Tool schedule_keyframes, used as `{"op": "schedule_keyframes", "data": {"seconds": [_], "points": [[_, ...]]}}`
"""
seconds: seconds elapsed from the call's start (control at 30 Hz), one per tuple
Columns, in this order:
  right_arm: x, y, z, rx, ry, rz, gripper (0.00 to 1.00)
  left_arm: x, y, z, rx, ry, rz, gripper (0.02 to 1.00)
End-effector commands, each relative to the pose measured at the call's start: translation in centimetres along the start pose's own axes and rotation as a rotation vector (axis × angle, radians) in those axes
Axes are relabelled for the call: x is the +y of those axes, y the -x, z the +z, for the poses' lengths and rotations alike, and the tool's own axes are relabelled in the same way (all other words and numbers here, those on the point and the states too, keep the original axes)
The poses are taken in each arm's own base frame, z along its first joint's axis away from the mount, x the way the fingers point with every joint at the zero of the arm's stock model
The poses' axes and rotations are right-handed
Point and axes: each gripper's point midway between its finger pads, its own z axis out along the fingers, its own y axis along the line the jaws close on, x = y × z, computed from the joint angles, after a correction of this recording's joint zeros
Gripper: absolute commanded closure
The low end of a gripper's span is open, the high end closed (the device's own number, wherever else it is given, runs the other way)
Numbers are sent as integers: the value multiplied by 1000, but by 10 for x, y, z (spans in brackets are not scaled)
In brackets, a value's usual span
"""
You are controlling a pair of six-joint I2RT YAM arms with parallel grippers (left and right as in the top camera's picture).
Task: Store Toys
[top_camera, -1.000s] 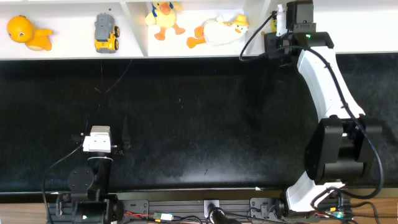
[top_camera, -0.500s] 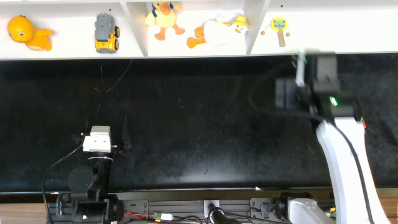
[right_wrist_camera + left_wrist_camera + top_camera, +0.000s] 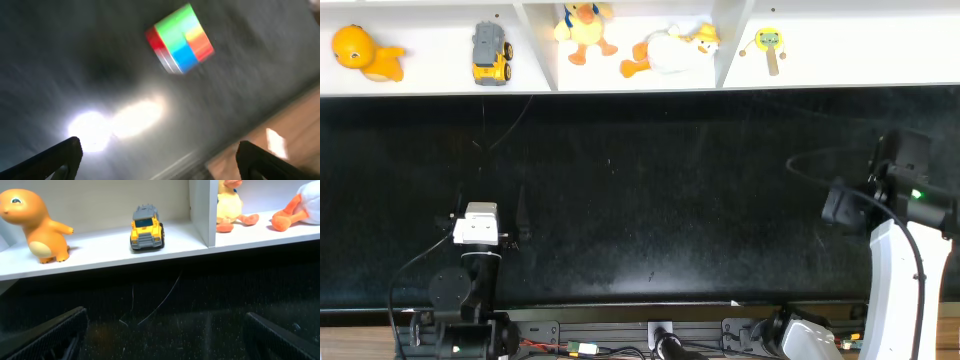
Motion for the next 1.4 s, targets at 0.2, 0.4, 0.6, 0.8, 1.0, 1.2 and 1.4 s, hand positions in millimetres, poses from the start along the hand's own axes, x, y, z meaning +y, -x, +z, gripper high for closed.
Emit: {"op": "schedule_keyframes", "data": {"seconds": [0.2,0.4,0.6,0.8,1.0,1.2,1.4], "points": [[49,34,-9,-132,294,59,5,-2,1,-1,-8,-12,-7,20],[40,42,-9,-252,354,-361,88,-2,1,-1,-7,-12,-7,20],[-46,30,14,-260,215,-545,88,-2,1,-1,-8,-12,-7,23],[-100,-3,50,-156,213,-530,93,-2,1,-1,-8,-12,-7,20],[-93,3,83,-192,326,-536,97,-2,1,-1,-7,-12,-7,23],[-91,28,102,-254,328,-472,84,-2,1,-1,-7,-12,-7,20],[-62,34,103,-251,414,-451,69,-2,1,-1,-7,-12,-7,20]]}}
